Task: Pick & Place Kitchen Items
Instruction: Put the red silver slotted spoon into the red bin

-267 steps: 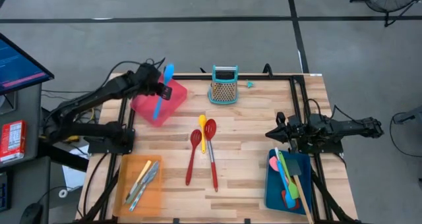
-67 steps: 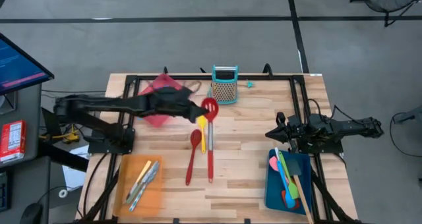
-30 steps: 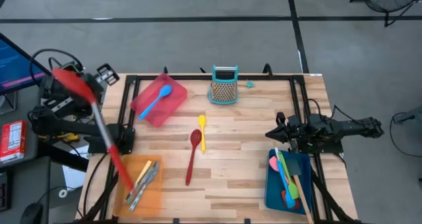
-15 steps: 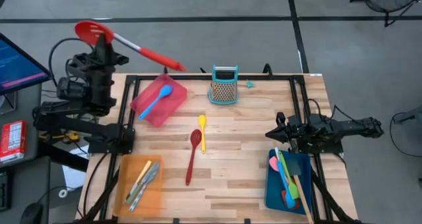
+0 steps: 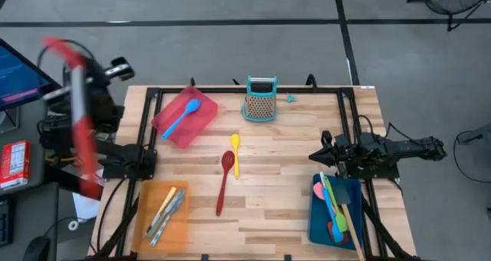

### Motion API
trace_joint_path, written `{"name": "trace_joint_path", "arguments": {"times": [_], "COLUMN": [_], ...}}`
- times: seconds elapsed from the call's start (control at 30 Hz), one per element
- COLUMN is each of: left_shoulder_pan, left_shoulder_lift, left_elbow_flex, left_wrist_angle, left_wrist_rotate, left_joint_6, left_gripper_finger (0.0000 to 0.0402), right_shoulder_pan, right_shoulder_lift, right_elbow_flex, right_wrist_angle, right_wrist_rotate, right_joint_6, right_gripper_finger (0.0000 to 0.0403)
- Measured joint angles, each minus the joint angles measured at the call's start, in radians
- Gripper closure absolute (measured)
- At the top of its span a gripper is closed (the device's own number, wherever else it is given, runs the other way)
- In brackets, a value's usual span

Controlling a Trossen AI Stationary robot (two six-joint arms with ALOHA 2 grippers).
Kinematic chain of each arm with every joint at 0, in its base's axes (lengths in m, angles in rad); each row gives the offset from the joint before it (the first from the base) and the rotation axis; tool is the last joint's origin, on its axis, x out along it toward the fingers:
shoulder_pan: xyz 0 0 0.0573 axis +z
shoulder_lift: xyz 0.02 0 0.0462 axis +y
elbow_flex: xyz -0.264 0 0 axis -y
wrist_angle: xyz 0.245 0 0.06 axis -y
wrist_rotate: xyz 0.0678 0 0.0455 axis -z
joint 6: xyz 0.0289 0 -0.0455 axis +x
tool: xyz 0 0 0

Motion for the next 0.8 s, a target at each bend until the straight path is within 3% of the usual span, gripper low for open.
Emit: {"name": "trace_joint_path", "arguments": {"times": [0.2, 0.4, 0.5, 0.63, 0.8], "left_shoulder_pan": [-0.108, -0.122, -0.121, -0.094, -0.059], "left_shoulder_lift": [0.094, 0.115, 0.116, 0.119, 0.115], "left_elbow_flex": [0.171, 0.264, 0.268, 0.268, 0.269], "left_wrist_angle": [-0.060, -0.393, -0.535, -0.716, -0.911], "left_wrist_rotate": [0.231, 0.339, 0.340, 0.327, 0.181], "left_joint_6": [0.077, 0.104, 0.123, 0.276, 0.573], "left_gripper_finger": [0.0400, 0.0400, 0.0400, 0.0400, 0.0400], "right_shoulder_pan": [0.000, 0.000, 0.000, 0.000, 0.000], "right_shoulder_lift": [0.000, 0.000, 0.000, 0.000, 0.000], "right_elbow_flex": [0.000, 0.000, 0.000, 0.000, 0.000], "right_wrist_angle": [0.000, 0.000, 0.000, 0.000, 0.000], "right_wrist_rotate": [0.000, 0.000, 0.000, 0.000, 0.000], "right_joint_6": [0.000, 0.000, 0.000, 0.000, 0.000], "right_gripper_finger": [0.0393, 0.0393, 0.0393, 0.0393, 0.0393]}}
